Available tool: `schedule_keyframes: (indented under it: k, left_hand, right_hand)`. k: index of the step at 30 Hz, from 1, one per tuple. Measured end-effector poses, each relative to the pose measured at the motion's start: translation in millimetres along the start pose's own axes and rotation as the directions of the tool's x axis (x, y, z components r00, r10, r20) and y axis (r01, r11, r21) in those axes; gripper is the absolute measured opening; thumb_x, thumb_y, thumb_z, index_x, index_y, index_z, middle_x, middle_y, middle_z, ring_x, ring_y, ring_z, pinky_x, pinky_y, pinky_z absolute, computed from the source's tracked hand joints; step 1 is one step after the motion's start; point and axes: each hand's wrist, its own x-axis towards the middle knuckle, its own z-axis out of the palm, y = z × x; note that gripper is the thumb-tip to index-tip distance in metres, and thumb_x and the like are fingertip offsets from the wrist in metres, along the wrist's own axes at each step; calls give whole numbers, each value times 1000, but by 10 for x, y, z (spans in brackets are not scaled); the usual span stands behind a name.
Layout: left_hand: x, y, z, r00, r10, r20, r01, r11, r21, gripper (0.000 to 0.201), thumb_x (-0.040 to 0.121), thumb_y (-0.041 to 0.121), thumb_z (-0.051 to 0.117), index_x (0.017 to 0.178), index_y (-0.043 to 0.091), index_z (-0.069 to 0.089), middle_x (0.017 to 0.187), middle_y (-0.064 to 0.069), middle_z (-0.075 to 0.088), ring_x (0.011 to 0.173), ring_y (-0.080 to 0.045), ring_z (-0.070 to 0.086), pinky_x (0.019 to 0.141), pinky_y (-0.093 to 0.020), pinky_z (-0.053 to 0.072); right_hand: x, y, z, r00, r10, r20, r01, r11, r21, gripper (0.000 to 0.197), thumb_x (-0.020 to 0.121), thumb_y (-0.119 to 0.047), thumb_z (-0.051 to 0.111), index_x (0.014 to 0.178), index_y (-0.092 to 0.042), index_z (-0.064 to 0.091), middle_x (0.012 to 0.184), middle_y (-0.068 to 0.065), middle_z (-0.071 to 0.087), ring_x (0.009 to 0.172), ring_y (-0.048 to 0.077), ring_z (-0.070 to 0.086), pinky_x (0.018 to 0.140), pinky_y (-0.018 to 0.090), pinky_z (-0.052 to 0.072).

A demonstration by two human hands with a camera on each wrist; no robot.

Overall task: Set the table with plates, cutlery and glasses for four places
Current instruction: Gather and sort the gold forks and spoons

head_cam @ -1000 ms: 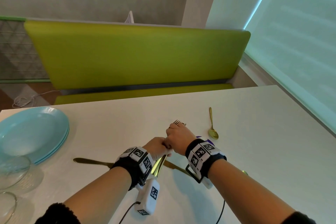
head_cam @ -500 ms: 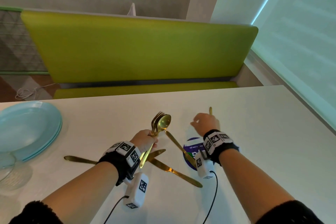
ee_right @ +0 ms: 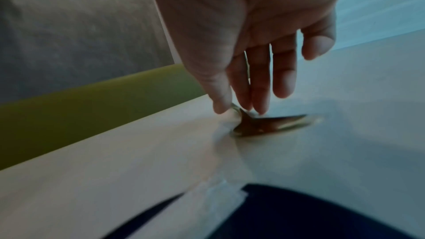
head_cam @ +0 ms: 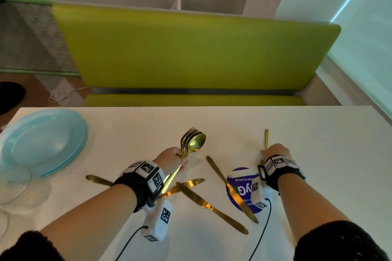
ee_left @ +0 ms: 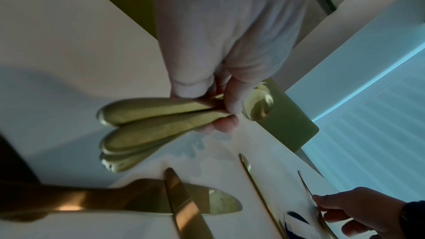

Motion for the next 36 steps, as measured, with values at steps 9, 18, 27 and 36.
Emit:
schedule_keyframes:
  k: [9,18,27,36]
  left_hand:
    - [5,51,125,998,-40,50,43,997,-63,15,95,7,47,85,15,55,83,0,61,72,-11,56,70,-21,49]
    - [-55,126,191,1000,15,20,-16,1000,7,16,93,4,44,101,6,58,82,-2,61,73,-15,56,74,-28,51]
    - [-377,137,93,990,129,60,-133,988,75,16,93,3,44,105,7,53,90,-4,60,70,-10,55,63,-20,46]
    - [-1085,-201,48,876,146,459,-268,940,211,26,71,-11,51,67,13,58,71,-4,57,74,-20,51,67,-30,43]
  right_hand:
    - [-80,23,-24,994,51,-92,-55,997,-48,18,88,-16,52,94,-9,68,101,12,69,97,29,62,92,38,34]
    - [-432,-47,-263,958,-280,-60,231,880,-415,25,92,-20,44,105,-15,64,109,3,65,111,22,51,94,37,34]
    - [-1502,-9,-401,635,-748,193,626,351,-697,24,95,-21,48,112,-18,66,112,4,59,110,22,46,93,35,37]
    - [-2783,-144,-149,512,-806,297,735,231,-638,26,94,-22,50,113,-13,66,118,3,60,118,24,45,95,36,35]
